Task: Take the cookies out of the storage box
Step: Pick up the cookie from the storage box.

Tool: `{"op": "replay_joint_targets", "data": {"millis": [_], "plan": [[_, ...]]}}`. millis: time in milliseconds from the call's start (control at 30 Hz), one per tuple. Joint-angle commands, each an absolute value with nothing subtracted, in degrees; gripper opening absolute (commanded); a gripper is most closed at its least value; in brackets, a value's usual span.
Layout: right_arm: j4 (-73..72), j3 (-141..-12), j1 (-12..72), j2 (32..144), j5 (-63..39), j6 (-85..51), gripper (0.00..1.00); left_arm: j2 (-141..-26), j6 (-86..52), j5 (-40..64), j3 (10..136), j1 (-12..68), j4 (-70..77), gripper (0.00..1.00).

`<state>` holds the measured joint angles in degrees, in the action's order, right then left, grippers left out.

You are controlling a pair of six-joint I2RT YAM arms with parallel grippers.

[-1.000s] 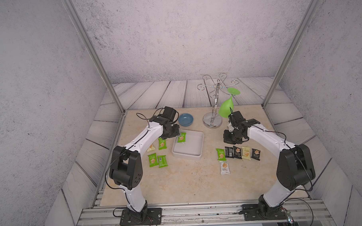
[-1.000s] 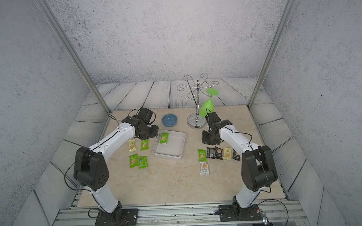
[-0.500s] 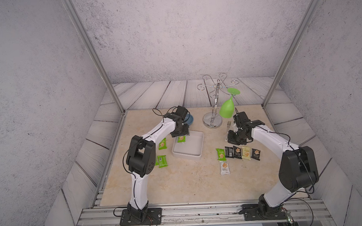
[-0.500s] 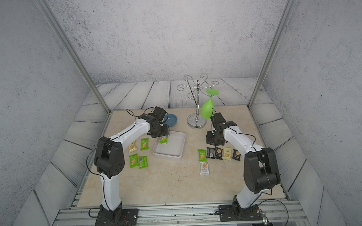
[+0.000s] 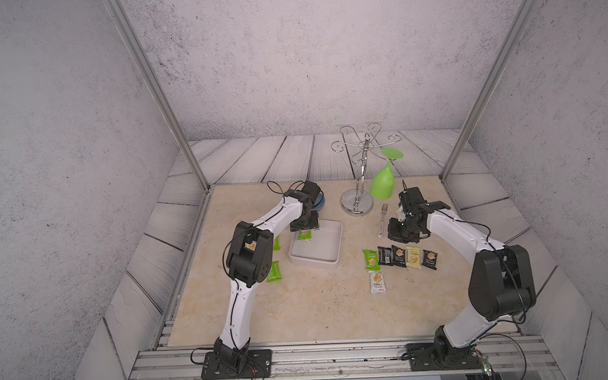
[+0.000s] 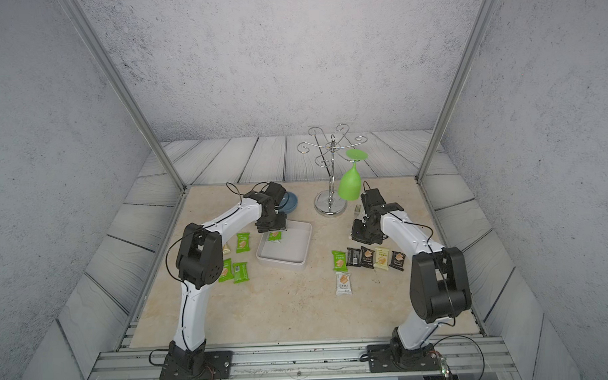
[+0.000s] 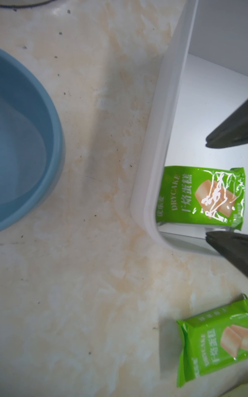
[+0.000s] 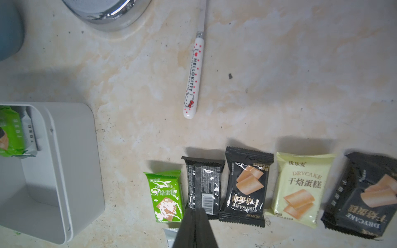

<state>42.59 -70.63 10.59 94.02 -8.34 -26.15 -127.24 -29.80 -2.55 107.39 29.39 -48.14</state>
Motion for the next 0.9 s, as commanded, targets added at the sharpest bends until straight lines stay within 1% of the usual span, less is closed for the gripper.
{"op": "replay_joint_targets", "data": {"millis": [0,700,800,867], "plan": [[42.8,-71.4,9.8,95.3,-9.1,-25.1,0.09,-129.1,-29.5,-4.5,109.2,29.7,-50.1,0.67],[42.8,-72.4,7.1,97.7,-10.8,-24.2,0.09,-135.1,-29.0,-3.9,115.0,29.7,-51.9,0.67],[42.6,-72.5,6.6,98.2,-11.6,-24.2,0.09,-135.3,-29.2,-4.0,115.3,29.7,-51.9,0.65],[42.6,-72.7,6.3,98.5,-11.9,-24.2,0.09,-135.6,-29.1,-4.0,115.6,29.7,-52.0,0.62]]}}
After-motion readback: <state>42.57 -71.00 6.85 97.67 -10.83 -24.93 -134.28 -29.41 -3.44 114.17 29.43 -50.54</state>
